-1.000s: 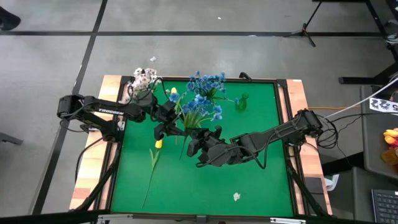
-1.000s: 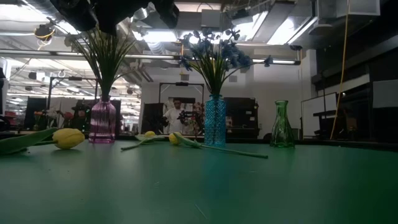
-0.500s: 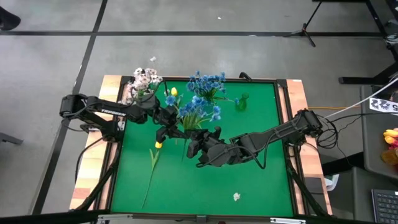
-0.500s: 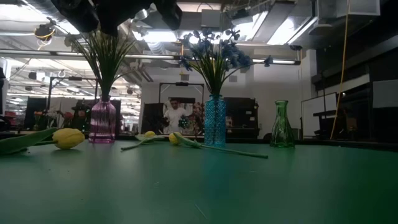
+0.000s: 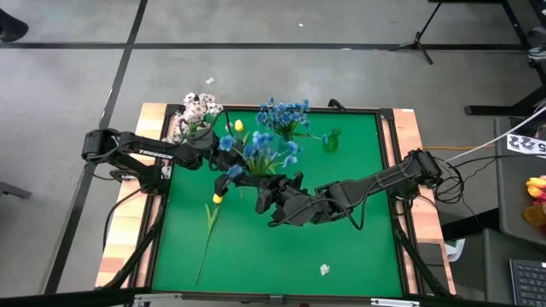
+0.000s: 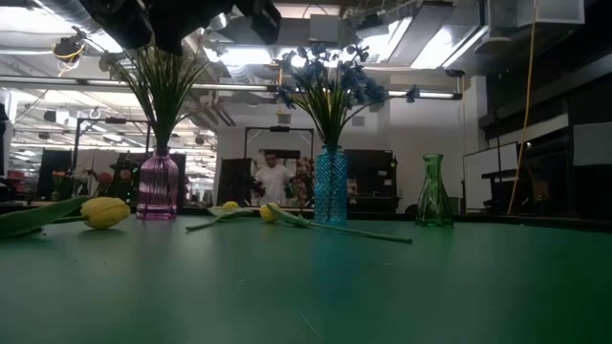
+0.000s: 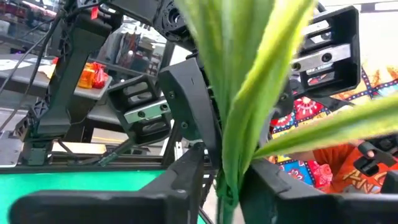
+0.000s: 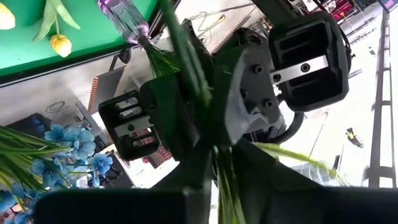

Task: Sort flowers into vase by color
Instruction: Put the blue flowers into the blue vase

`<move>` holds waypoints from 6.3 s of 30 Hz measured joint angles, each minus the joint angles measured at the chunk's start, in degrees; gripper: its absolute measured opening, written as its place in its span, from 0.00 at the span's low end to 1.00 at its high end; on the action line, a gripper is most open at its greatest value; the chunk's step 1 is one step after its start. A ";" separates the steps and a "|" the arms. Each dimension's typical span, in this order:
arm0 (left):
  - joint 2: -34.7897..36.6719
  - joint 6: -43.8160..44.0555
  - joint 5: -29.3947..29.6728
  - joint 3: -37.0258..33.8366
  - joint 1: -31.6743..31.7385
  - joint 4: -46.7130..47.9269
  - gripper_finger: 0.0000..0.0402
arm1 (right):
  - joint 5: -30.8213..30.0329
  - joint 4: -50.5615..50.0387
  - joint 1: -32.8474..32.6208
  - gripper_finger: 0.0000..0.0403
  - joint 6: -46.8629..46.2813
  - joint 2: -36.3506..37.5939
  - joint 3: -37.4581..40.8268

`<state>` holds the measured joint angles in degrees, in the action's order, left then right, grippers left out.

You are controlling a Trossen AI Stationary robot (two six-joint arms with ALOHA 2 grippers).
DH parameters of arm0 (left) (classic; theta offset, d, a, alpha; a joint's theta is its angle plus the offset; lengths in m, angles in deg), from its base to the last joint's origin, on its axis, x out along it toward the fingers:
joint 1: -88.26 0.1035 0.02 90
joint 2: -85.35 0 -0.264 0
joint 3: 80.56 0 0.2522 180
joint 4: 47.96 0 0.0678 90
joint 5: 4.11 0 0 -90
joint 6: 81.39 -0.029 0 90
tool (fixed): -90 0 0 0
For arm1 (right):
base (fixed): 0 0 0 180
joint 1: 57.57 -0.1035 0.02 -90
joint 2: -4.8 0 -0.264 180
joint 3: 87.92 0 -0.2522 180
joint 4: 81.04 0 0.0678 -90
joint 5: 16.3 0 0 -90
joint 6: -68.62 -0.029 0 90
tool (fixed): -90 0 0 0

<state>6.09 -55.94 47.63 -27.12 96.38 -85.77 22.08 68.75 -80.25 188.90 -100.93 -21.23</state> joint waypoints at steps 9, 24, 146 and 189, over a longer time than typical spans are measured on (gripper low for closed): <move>-0.09 -0.02 0.73 0.00 0.10 0.28 0.08 | -1.28 0.44 -0.04 0.33 -0.11 0.00 -0.01; -0.07 4.21 2.33 -0.02 5.19 -0.04 0.06 | -15.37 -1.17 -1.77 0.39 -4.64 0.09 -0.04; -22.14 -27.23 53.76 15.08 8.90 14.58 0.04 | -34.71 -38.02 -20.57 0.39 -67.50 10.64 -0.02; -24.52 -16.31 41.05 15.37 12.17 23.71 0.05 | -34.27 -38.15 -20.57 0.39 -68.00 10.64 -0.02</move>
<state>-18.43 -72.25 88.68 -11.75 108.56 -62.06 -12.19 30.59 -100.82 120.89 -90.28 -21.25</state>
